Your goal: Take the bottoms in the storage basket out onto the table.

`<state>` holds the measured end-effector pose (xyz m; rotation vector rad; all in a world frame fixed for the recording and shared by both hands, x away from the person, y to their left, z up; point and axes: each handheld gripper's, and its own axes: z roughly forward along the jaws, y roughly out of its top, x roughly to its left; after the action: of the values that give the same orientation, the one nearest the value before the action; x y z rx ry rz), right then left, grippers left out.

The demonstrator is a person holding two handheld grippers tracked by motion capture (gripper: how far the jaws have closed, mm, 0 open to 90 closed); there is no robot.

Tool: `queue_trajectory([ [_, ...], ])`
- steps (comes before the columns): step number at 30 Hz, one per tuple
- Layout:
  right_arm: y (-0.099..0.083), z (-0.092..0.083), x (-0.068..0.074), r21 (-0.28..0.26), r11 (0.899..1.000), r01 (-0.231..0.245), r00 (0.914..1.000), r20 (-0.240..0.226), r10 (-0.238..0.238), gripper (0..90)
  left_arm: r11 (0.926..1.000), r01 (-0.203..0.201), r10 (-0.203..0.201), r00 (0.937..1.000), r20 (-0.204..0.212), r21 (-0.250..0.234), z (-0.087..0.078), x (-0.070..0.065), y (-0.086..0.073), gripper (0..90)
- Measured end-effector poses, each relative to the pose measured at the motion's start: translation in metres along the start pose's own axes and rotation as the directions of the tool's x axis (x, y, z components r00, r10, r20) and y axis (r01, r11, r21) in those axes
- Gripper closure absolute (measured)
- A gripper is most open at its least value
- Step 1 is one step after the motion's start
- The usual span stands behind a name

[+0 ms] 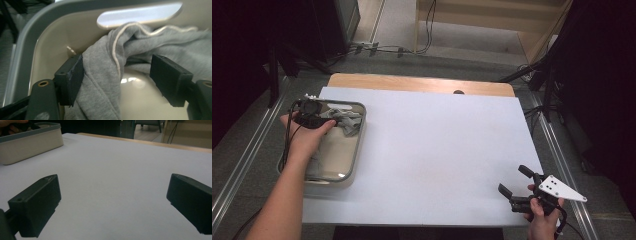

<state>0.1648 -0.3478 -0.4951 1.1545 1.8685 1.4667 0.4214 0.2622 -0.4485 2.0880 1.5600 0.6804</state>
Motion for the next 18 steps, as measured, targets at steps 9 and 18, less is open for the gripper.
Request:
queue_trajectory([
  [9, -0.0008, 0.0021, 0.0004, 0.01, 1.0, -0.005, 1.0, 0.002, 0.005, 0.0, 0.9958, -0.074, 0.08, 0.9902, -0.115, 0.054, 0.0079, -0.0059, -0.0053, 53.3],
  [18, -0.0017, 0.0051, 0.0009, 0.022, 1.0, 0.0, 1.0, -0.003, 0.0, 0.0, 0.9998, -0.017, 0.017, 0.9998, -0.014, -0.002, -0.0008, 0.003, -0.0073, 71.3],
])
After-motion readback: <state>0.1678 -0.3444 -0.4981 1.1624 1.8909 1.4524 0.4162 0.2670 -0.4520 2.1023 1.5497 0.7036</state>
